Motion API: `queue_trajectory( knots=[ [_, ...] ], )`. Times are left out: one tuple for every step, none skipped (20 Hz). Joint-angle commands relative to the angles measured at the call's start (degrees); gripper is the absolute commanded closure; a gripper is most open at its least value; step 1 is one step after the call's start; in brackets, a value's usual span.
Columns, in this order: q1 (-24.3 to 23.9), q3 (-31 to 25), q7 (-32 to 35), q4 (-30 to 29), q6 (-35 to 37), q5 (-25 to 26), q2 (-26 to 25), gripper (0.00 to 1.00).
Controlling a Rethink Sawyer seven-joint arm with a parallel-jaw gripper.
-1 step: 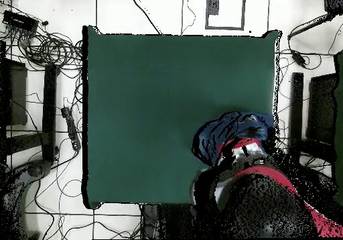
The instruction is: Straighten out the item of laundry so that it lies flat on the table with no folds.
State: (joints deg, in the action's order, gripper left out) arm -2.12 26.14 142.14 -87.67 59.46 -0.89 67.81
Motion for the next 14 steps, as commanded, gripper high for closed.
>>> queue_trajectory(
  knots=[
    [4.7, 0.6, 29.2, 6.0, 9.9, -4.2, -7.0, 1.0],
    [5.0, 1.0, 29.6, 7.1, 11.0, -4.2, -7.4, 1.0],
    [5.5, 1.6, 30.0, 9.1, 13.1, -3.5, -8.3, 1.0],
    [5.5, 1.9, 29.2, 9.8, 13.5, -3.2, -8.7, 1.0],
    [5.1, 1.6, 27.3, 9.8, 13.3, -2.9, -8.7, 1.0],
    [4.7, 1.4, 26.2, 9.6, 12.6, -2.8, -8.7, 1.0],
    [4.3, 1.3, 24.4, 9.4, 12.2, -2.4, -8.6, 1.0],
    [3.9, 1.1, 22.7, 9.1, 11.8, -1.9, -8.5, 1.0],
    [3.8, 0.9, 21.4, 8.2, 11.0, -1.6, -8.2, 1.0],
    [3.4, 0.6, 20.5, 8.0, 10.4, -1.6, -8.2, 1.0],
    [3.1, 0.3, 19.7, 7.8, 9.9, -1.5, -8.2, 1.0],
    [2.8, 0.1, 18.8, 7.6, 9.4, -1.5, -8.3, 1.0],
    [2.3, -0.4, 18.3, 7.4, 8.8, -2.0, -8.5, 1.0],
    [2.1, -0.6, 18.0, 7.5, 8.6, -2.2, -8.7, 1.0]
  ],
)
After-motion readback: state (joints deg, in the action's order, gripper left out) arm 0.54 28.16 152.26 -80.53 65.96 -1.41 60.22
